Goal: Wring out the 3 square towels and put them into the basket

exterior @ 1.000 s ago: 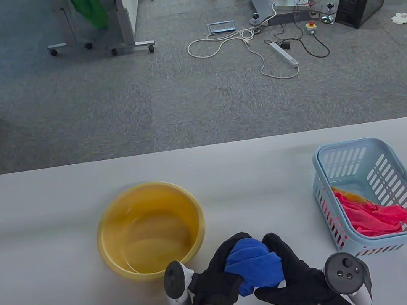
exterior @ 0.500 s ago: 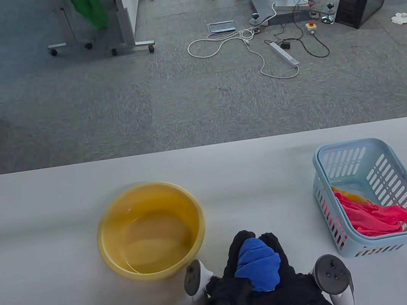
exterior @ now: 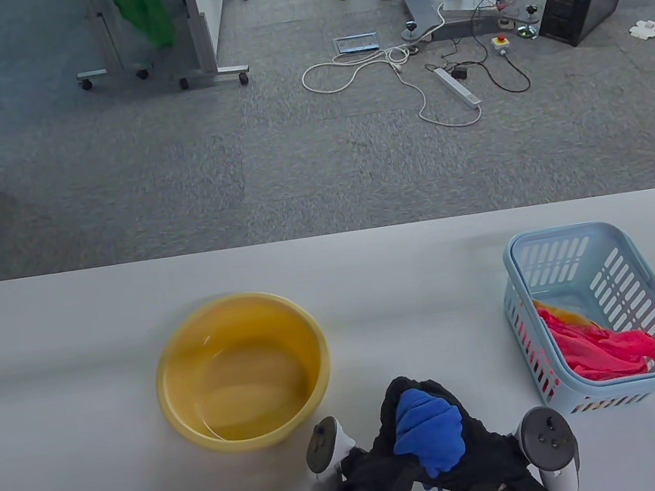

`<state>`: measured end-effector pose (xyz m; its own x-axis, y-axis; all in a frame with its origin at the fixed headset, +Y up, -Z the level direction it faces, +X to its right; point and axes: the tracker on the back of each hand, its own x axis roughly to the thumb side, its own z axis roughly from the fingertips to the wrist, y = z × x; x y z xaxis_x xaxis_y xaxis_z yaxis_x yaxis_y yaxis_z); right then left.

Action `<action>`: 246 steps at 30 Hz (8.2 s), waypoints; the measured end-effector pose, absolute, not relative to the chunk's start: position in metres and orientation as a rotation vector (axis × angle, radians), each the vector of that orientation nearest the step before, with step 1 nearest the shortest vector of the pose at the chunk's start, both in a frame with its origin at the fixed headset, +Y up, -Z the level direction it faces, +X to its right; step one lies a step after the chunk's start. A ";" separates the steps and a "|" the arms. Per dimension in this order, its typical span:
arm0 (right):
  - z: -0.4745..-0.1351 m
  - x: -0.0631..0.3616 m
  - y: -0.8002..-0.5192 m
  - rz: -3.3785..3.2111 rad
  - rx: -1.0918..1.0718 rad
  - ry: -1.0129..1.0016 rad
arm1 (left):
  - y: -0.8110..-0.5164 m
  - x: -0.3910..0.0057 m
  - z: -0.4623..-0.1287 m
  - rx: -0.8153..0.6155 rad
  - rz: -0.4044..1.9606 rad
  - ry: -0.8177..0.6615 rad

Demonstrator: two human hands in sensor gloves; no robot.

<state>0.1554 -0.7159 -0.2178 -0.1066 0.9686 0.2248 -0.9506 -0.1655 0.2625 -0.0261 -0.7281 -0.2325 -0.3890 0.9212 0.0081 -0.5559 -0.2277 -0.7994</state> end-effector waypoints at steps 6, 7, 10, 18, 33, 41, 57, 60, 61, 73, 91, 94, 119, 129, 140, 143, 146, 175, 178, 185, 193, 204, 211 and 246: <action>-0.217 0.159 -0.714 1.695 0.351 -0.027 | -0.723 -0.030 -0.233 -0.520 1.732 -0.844; -0.217 0.162 -0.714 1.700 0.327 -0.041 | -0.724 -0.030 -0.233 -0.506 1.739 -0.817; -0.216 0.170 -0.713 1.730 0.269 -0.108 | -0.723 -0.032 -0.234 -0.490 1.731 -0.785; -0.212 0.195 -0.710 1.756 0.061 -0.215 | -0.726 -0.060 -0.242 -0.377 1.807 -0.576; -0.201 0.166 -0.686 2.303 0.271 -0.515 | -0.726 -0.065 -0.242 -0.498 1.793 -0.487; -0.192 0.147 -0.681 2.576 0.364 -0.673 | -0.720 -0.059 -0.236 -0.505 1.678 -0.488; -0.184 0.124 -0.682 2.650 0.474 -0.716 | -0.732 -0.063 -0.236 -0.375 1.606 -0.341; -0.187 0.124 -0.684 2.628 0.477 -0.665 | -0.731 -0.065 -0.237 -0.333 1.582 -0.339; -0.188 0.125 -0.685 2.617 0.472 -0.631 | -0.731 -0.066 -0.238 -0.326 1.571 -0.346; -0.207 0.142 -0.699 2.244 0.402 -0.188 | -0.720 -0.069 -0.237 -0.090 1.421 -0.391; -0.222 0.145 -0.722 1.881 0.384 0.294 | -0.702 -0.071 -0.235 0.060 1.190 -0.530; -0.223 0.144 -0.727 1.824 0.389 0.367 | -0.701 -0.071 -0.236 0.075 1.178 -0.558; -0.232 0.136 -0.742 1.518 0.545 0.738 | -0.684 -0.069 -0.227 0.223 1.081 -0.729; -0.228 0.127 -0.753 1.336 0.618 0.828 | -0.675 -0.066 -0.222 0.236 1.027 -0.790; -0.226 0.121 -0.759 1.248 0.629 0.848 | -0.673 -0.066 -0.221 0.250 1.030 -0.803; -0.227 0.118 -0.763 1.200 0.626 0.861 | -0.669 -0.065 -0.221 0.250 0.988 -0.806; -0.227 0.115 -0.764 1.176 0.629 0.875 | -0.669 -0.066 -0.222 0.248 0.990 -0.804; -0.227 0.135 -0.740 1.695 0.491 0.612 | -0.687 -0.077 -0.223 0.242 1.018 -0.592; -0.226 0.136 -0.735 1.796 0.465 0.519 | -0.689 -0.079 -0.225 0.224 1.029 -0.563; -0.218 0.139 -0.723 2.042 0.402 0.228 | -0.697 -0.083 -0.229 0.143 1.089 -0.487; -0.209 0.137 -0.716 2.215 0.385 -0.178 | -0.712 -0.087 -0.236 0.000 1.277 -0.411; -0.191 0.129 -0.705 2.499 0.376 -0.487 | -0.731 -0.087 -0.237 -0.226 1.380 -0.245; -0.187 0.128 -0.705 2.434 0.372 -0.538 | -0.720 -0.086 -0.237 -0.116 1.353 -0.390; -0.212 0.247 -0.590 2.414 -0.001 -0.503 | -0.697 -0.100 -0.227 0.217 1.063 -0.439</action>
<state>0.2473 -0.5896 -0.2124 -0.7801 0.6127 0.1269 -0.6124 -0.7061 -0.3554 -0.1004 -0.6971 -0.2268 0.4105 0.7938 0.4487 -0.8789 0.4755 -0.0370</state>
